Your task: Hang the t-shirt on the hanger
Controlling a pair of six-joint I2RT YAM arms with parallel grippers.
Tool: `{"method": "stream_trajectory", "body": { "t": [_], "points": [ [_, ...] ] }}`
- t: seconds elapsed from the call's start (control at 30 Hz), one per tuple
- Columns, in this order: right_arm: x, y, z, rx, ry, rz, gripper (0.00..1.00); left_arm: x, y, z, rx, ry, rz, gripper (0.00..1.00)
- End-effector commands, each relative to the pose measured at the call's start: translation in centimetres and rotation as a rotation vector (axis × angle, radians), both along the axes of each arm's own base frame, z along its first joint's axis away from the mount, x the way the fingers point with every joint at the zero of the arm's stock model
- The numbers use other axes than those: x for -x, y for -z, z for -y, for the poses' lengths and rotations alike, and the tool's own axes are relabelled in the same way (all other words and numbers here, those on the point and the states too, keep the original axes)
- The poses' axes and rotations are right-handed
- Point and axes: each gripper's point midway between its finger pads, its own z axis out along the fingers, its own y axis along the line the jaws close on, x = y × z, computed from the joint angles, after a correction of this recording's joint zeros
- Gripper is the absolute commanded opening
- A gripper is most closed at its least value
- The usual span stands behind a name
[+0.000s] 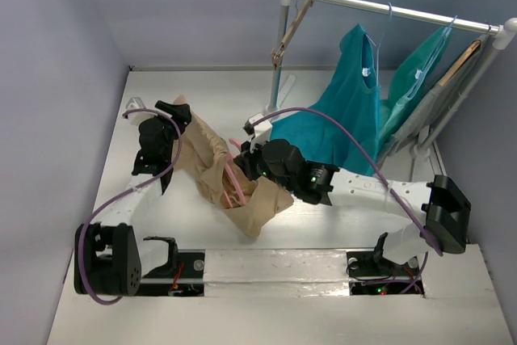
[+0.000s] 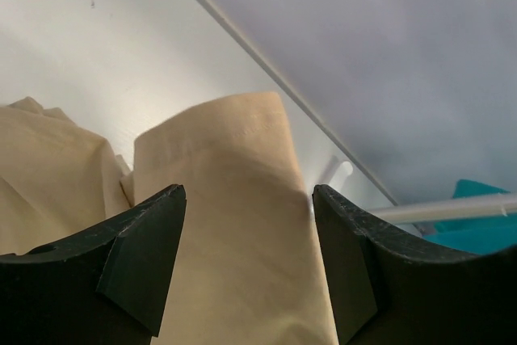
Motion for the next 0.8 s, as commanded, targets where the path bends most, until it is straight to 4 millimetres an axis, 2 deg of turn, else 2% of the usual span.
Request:
{"method": "stream_trajectory", "body": {
  "t": [0.0, 0.13, 0.23, 0.27, 0.33, 0.4, 0.57, 0.73, 0.77],
  "points": [
    [0.6, -2.8, -0.3, -0.080, -0.029, 0.045, 0.00, -1.6, -3.7, -1.1, 0.012, -0.046, 0.112, 0.60],
    [0.7, -2.9, -0.4, -0.086, -0.039, 0.043, 0.00, -2.1, -4.4, -1.5, 0.024, -0.070, 0.151, 0.55],
    [0.8, -2.7, -0.5, -0.085, -0.045, 0.040, 0.00, -2.2, -4.3, -1.5, 0.027, -0.071, 0.154, 0.51],
    [0.8, -2.8, -0.5, -0.086, -0.046, 0.040, 0.00, -2.3, -4.4, -1.6, 0.025, -0.079, 0.156, 0.41],
    [0.9, -2.8, -0.4, -0.090, -0.045, 0.038, 0.00, -2.4, -4.2, -1.8, 0.024, -0.091, 0.152, 0.32],
    [0.9, -2.9, -0.4, -0.090, -0.047, 0.040, 0.00, -2.5, -4.2, -2.0, 0.025, -0.102, 0.158, 0.17],
    [1.1, -2.7, -0.3, -0.086, -0.056, 0.035, 0.00, -2.6, -4.8, -2.5, 0.029, -0.128, 0.168, 0.00],
    [1.4, -2.6, 0.1, -0.082, -0.058, 0.033, 0.00, -2.8, -6.5, -3.2, 0.036, -0.171, 0.195, 0.00],
    [1.4, -2.8, 0.3, -0.083, -0.056, 0.035, 0.00, -3.1, -7.4, -3.4, 0.037, -0.185, 0.208, 0.00]
  ]
}}
